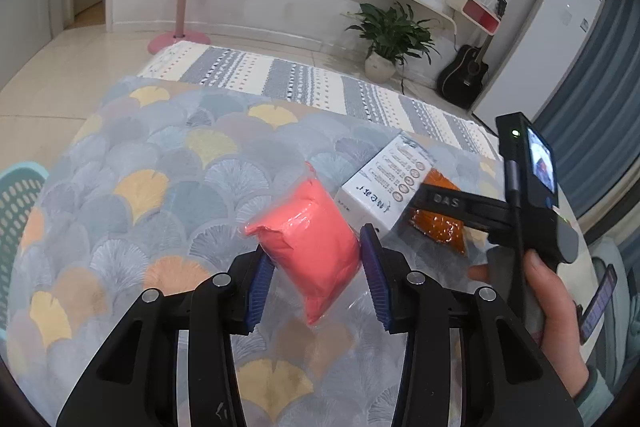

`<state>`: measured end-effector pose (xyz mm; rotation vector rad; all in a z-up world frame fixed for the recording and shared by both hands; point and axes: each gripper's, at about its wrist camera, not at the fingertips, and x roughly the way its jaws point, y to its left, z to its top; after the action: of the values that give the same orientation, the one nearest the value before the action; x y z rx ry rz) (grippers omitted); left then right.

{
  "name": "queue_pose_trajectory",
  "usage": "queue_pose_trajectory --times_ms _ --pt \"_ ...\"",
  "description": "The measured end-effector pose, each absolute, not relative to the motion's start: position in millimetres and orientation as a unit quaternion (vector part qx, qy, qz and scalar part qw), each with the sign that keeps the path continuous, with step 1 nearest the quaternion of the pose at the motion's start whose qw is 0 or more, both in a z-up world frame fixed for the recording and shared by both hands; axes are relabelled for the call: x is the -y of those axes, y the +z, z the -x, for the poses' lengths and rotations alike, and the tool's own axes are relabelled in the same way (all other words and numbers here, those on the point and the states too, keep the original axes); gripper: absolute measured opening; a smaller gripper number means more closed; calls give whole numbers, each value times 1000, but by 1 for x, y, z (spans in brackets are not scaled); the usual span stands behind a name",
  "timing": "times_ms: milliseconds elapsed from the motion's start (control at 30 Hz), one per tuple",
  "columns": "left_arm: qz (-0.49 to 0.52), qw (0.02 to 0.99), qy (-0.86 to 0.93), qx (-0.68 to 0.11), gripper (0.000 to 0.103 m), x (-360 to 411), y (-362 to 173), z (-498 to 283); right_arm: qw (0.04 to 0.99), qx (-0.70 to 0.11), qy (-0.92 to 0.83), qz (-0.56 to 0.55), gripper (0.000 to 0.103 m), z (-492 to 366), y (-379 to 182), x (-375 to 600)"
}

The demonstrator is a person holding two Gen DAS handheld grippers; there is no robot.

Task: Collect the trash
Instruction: 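Grasp the pink packet with the left tool while the right tool grasps the orange packet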

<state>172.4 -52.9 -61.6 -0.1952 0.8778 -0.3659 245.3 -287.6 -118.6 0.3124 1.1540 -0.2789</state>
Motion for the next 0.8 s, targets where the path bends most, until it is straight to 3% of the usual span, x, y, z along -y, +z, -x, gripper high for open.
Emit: queue_pose_trajectory --times_ms 167,267,333,433,533,800 --pt "93 885 -176 -420 41 50 -60 -171 815 -550 -144 -110 95 -253 -124 277" --pt "93 887 -173 -418 41 45 -58 -171 815 -553 -134 -105 87 -250 -121 280" --pt "92 888 -170 -417 41 41 -57 -170 820 -550 -120 -102 63 -246 -117 283" --pt "90 890 -163 -415 41 33 -57 -170 823 -549 -102 -106 36 -238 -111 287" --pt "93 892 -158 -414 41 23 -56 -171 826 -544 -85 -120 29 -228 -109 292" --pt "98 904 -131 -396 41 -17 -46 -168 867 -483 -34 -113 27 -193 -56 259"
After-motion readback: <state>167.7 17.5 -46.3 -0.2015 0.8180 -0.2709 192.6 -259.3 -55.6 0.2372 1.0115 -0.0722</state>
